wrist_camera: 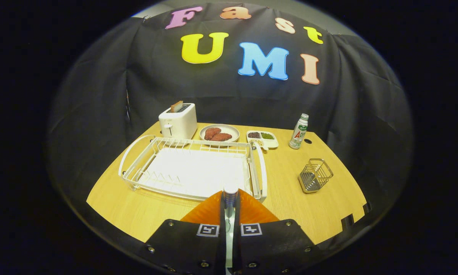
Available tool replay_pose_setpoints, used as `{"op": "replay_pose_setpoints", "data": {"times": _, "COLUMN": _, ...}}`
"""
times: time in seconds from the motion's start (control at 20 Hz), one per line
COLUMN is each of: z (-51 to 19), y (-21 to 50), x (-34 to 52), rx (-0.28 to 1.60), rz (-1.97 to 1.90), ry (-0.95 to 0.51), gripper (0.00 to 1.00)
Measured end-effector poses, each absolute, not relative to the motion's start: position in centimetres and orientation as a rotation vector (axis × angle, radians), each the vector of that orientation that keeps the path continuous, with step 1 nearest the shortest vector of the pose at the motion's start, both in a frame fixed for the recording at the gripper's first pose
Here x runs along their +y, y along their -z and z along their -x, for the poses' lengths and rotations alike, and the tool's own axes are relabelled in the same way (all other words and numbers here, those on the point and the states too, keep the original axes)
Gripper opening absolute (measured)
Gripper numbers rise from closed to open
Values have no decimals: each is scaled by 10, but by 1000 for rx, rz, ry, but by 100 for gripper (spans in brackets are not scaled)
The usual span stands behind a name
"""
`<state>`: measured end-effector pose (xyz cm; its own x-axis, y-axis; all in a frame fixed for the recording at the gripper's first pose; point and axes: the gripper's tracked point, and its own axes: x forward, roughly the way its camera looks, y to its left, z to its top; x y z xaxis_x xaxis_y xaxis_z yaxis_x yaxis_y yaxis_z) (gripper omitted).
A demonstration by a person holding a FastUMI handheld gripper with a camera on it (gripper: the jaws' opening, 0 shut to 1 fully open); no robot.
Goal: Take the plate from the dish rack, then take the spoon from the basket and place it into the plate.
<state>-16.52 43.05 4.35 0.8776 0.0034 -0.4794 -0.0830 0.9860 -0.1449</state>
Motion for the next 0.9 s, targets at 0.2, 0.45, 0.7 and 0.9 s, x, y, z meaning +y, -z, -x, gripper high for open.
{"op": "replay_pose_setpoints", "data": {"times": 0.2, "z": 181, "y": -27, "x": 424, "rx": 537, "rz": 147, "ry": -57, "gripper": 6}}
{"op": "replay_pose_setpoints", "data": {"times": 0.45, "z": 194, "y": -18, "x": 418, "rx": 575, "rz": 127, "ry": -77, "gripper": 7}}
{"op": "replay_pose_setpoints", "data": {"times": 0.7, "z": 202, "y": -9, "x": 412, "rx": 621, "rz": 96, "ry": -69, "gripper": 11}}
{"op": "replay_pose_setpoints", "data": {"times": 0.9, "z": 197, "y": -13, "x": 410, "rx": 618, "rz": 76, "ry": -58, "gripper": 13}}
